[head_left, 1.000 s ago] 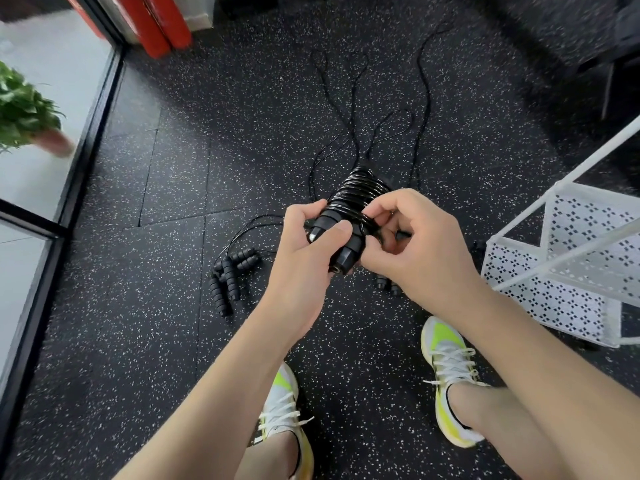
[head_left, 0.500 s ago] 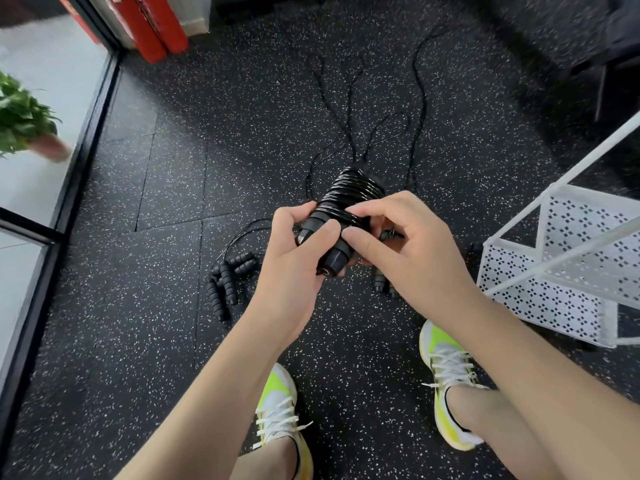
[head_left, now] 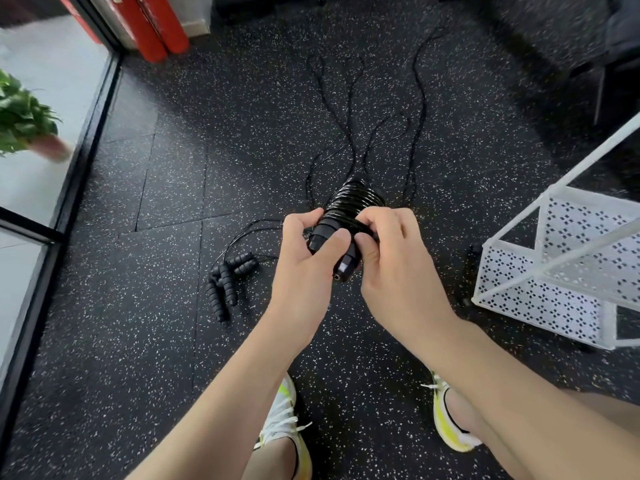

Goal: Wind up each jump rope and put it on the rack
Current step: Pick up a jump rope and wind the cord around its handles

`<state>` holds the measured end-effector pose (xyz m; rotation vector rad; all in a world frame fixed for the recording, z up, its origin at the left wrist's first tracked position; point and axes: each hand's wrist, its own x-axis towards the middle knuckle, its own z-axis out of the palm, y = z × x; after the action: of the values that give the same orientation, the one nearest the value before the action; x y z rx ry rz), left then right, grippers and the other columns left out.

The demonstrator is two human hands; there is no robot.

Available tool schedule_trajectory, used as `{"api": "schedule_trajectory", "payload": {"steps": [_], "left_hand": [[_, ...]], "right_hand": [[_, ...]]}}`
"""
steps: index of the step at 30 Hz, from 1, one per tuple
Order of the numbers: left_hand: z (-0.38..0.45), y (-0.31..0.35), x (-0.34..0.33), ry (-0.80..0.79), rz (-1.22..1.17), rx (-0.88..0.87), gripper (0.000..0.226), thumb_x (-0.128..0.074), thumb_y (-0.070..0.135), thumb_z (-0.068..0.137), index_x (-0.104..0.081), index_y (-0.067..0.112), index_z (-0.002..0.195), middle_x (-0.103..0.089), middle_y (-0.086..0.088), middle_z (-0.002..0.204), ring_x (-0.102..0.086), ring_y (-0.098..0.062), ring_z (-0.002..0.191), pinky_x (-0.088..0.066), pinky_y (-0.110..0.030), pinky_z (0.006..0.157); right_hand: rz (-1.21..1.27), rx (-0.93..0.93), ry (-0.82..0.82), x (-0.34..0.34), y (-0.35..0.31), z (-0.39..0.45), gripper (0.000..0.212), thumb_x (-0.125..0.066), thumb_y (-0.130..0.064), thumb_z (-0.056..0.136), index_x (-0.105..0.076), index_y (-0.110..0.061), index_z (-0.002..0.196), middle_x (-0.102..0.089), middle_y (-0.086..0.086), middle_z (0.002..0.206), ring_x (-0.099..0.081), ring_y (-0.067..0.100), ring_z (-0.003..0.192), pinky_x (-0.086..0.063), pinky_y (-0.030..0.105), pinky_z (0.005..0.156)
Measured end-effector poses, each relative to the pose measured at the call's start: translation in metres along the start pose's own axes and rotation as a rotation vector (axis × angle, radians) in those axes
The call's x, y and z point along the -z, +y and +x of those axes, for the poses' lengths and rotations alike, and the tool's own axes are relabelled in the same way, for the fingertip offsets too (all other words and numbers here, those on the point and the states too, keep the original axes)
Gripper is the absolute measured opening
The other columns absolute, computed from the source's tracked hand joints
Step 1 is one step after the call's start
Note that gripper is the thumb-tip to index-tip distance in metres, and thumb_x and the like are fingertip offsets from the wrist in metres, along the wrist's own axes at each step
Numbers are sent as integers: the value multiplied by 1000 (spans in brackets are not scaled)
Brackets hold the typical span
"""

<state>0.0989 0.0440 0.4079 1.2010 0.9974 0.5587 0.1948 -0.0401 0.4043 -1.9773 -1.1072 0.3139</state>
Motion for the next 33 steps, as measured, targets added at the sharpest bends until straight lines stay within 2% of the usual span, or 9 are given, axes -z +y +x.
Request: {"api": "schedule_trajectory", "payload": {"steps": [5,8,11,14,19,23,26,29,33], "left_hand": [[0,0,-5,12,46,-24,46,-73,46,71,-57,42,114,-74,7,97,-68,-20,93,-51,-62,100],[-2,0,-8,23,57,-36,39,-71,40,76,-56,42,112,-73,3,95,-66,-19,88,-51,-63,97],[-2,-1,-8,23,62,-37,36,-70,38,78,-55,44,109,-73,-4,99,-67,-20,89,-51,-64,97],[1,-1,-6,24,70,-34,41,-71,46,73,-55,45,110,-74,3,95,-66,-20,88,-51,-65,96],[1,-6,-6,31,87,-59,37,-69,36,86,-52,39,119,-72,4,94,-65,-14,81,-54,-48,82],[1,-9,-7,40,90,-52,40,-68,34,86,-51,35,122,-71,8,86,-63,-9,78,-51,-39,81],[1,-11,-7,27,105,-50,34,-69,28,94,-51,34,122,-72,13,83,-64,-6,77,-52,-36,80],[-1,-11,-10,24,148,-60,31,-65,23,99,-49,34,123,-71,7,88,-61,-1,72,-50,-25,71],[-4,-10,-14,26,190,-59,31,-64,23,99,-48,34,123,-69,6,91,-59,3,67,-47,-14,61]], "right_hand": [[54,-57,51,-4,1,0,23,-39,-28,104,-52,-21,122,-39,-6,111,-53,12,81,-51,42,76],[69,-45,106,-7,6,2,20,-45,-19,105,-57,-15,120,-42,-5,112,-49,-4,86,-43,17,74],[41,-1,134,-7,10,2,18,-51,-10,103,-62,-11,118,-45,-5,105,-47,-12,87,-37,4,73],[67,54,157,-6,10,3,18,-53,-9,102,-63,-10,117,-50,0,109,-52,0,88,-43,10,76],[-5,12,143,-7,6,-1,19,-46,-24,103,-59,-17,116,-53,-2,111,-57,19,83,-52,46,69],[-14,-51,22,-4,3,0,26,-34,-35,101,-50,-28,119,-43,-7,104,-55,18,74,-50,45,68],[22,-102,-63,-3,2,0,16,-30,-36,103,-40,-42,115,-36,-14,97,-51,13,69,-45,38,64],[62,-159,-95,-3,2,0,14,-29,-33,106,-39,-42,111,-36,-14,98,-51,12,68,-41,29,60],[80,-210,-97,-3,-1,1,17,-24,-38,99,-38,-41,108,-40,-7,99,-52,17,74,-44,35,65]]}}
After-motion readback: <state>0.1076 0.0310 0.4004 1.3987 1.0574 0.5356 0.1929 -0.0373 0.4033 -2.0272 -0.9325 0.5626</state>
